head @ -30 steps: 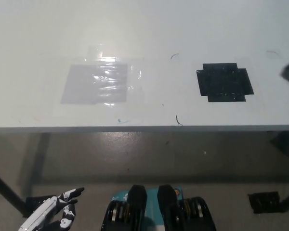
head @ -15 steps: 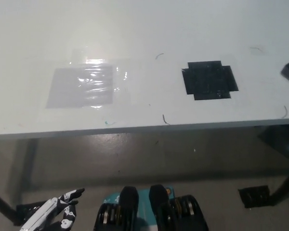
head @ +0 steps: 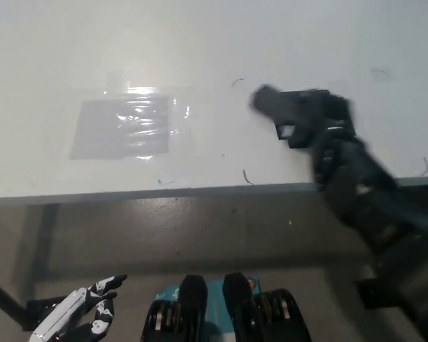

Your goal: A whiteboard eraser is kept on the black marked spot on the table infront of the robot and the robot uses its right hand to swipe it back and forth on the table twice to clean it

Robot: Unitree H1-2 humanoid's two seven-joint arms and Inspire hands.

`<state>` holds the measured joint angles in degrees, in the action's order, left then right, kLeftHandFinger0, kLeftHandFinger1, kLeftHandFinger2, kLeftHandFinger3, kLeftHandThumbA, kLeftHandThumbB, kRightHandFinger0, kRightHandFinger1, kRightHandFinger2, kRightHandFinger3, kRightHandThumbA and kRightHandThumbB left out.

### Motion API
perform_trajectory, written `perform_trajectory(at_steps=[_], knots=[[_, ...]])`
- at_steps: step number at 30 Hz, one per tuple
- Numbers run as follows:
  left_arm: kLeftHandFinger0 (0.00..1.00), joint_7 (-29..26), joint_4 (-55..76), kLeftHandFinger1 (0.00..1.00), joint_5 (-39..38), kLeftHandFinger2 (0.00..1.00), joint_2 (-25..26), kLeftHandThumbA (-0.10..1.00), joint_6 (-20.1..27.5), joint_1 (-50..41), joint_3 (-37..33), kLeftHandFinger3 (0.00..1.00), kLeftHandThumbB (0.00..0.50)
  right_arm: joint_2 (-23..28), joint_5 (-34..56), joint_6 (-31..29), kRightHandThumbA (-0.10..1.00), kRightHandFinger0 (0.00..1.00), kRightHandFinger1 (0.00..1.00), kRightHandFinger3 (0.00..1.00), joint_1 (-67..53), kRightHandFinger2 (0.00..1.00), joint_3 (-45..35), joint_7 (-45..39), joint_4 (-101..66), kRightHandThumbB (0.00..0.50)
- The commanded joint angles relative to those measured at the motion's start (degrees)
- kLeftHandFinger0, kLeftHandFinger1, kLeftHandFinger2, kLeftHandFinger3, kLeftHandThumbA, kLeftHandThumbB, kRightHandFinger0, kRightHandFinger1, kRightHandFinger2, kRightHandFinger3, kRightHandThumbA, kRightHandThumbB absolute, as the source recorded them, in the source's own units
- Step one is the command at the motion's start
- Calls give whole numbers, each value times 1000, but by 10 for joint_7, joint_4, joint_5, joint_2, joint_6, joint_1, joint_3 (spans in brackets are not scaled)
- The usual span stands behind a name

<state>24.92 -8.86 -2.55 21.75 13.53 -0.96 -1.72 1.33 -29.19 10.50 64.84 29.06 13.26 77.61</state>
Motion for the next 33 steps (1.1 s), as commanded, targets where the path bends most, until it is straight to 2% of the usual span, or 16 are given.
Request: perform_trajectory(at_steps=[1,4,7,11,13,15,16,18,21,23,28,29,30,31,32,33], knots=[[1000,-5,16,1000,6,1000,16,856,7,1,1,1000,496,-12,-6,-18,74,0,219,266,10,315,5,-28,-6,114],[1000,-5,16,1000,7,1000,18,866,7,2,1,1000,494,-8,-8,-20,97,59,321,336,6,432,6,-26,-1,123],[1000,-5,15,1000,9,1000,18,870,11,1,1,1000,491,6,-9,-17,78,2,236,324,-3,363,6,-30,1,112],[1000,-5,12,1000,7,1000,14,867,11,1,0,1000,492,30,-19,-21,136,0,141,449,-19,246,13,-18,4,138],[1000,-6,14,1000,11,1000,14,871,7,1,-1,1000,495,42,-25,-16,206,87,187,502,-26,277,18,-9,8,158],[1000,-6,16,1000,10,1000,16,873,8,1,1,1000,495,59,-21,-11,121,2,58,476,-32,155,15,-12,10,150],[1000,-6,17,1000,11,1000,18,875,5,2,2,1000,496,75,-29,-4,165,126,201,573,-35,267,23,-15,13,157],[1000,-4,18,1000,8,1000,20,877,4,2,3,1000,498,93,-25,-5,159,200,225,572,-40,267,20,-20,10,157],[1000,-2,12,1000,6,1000,21,873,9,7,4,1000,490,127,-16,-10,163,50,52,436,-49,134,11,-23,-1,171],[1000,-3,12,1000,3,1000,20,869,6,6,6,1000,495,136,-13,-5,192,93,138,580,-51,251,5,-26,-11,173],[1000,-7,11,1000,6,1000,13,863,8,-1,4,1000,500,147,-20,4,190,119,157,494,-58,236,6,-32,-42,171],[1000,-7,13,1000,1,1000,10,850,5,-5,4,1000,500,147,-23,8,409,282,342,700,-61,474,9,-31,-51,205],[1000,-7,13,1000,2,1000,9,850,5,-6,4,1000,500,146,-23,11,518,325,384,789,-61,533,8,-32,-54,219],[1000,-6,12,1000,2,1000,8,851,5,-6,3,1000,500,145,-5,14,785,533,757,1000,-63,991,-9,-37,-67,350],[1000,-4,10,1000,0,1000,8,855,5,-5,2,1000,500,147,39,-4,855,1000,1000,1000,-76,1000,-50,-53,-112,433],[1000,-2,10,1000,-2,1000,9,855,5,-4,2,1000,500,150,73,-20,857,1000,1000,1000,-88,1000,-84,-68,-153,446]])
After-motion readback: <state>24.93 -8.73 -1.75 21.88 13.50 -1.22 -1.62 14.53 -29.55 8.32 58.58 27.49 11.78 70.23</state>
